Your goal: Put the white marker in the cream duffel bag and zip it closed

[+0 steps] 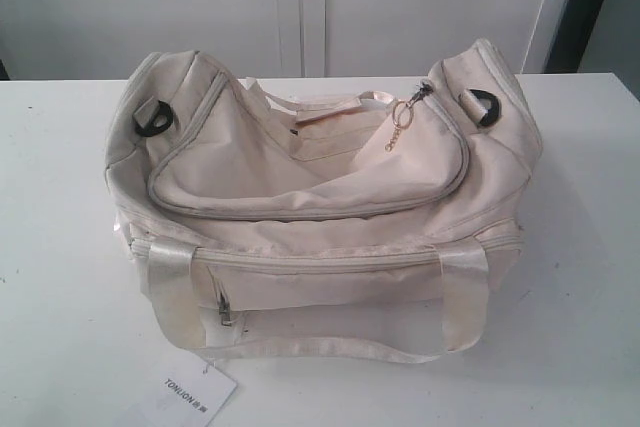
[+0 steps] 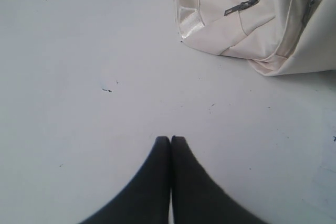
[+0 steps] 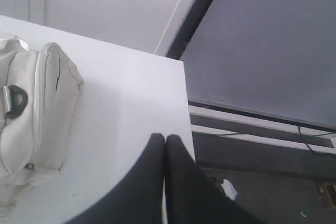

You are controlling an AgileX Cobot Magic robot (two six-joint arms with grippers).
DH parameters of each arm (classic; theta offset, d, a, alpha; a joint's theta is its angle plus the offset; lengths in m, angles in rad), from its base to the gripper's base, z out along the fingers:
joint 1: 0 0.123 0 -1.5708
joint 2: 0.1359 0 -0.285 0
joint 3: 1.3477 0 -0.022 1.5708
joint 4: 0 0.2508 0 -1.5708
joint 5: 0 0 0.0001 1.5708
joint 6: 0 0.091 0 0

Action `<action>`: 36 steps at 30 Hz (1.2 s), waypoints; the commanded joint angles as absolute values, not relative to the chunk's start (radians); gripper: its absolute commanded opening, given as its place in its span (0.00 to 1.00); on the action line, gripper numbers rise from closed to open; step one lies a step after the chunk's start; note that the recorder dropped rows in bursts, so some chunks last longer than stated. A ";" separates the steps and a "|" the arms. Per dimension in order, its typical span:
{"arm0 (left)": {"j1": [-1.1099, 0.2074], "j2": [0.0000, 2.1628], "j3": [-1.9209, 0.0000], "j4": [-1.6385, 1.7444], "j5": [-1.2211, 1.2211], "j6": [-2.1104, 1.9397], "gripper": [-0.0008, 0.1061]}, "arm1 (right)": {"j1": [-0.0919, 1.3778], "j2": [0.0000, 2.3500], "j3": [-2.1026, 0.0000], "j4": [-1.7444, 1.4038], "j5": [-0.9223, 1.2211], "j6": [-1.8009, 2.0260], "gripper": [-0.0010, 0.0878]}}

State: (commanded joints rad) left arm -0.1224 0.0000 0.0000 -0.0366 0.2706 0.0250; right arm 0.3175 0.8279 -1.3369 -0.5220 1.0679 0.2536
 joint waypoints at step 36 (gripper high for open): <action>-0.122 0.000 0.000 -0.037 0.271 0.025 0.01 | -0.031 0.172 -0.317 -0.214 0.412 0.240 0.01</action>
State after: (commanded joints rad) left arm -0.1224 0.0000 0.0000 -0.0366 0.2706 0.0250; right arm -0.0311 0.1725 -0.3174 -0.2144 0.4123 0.2399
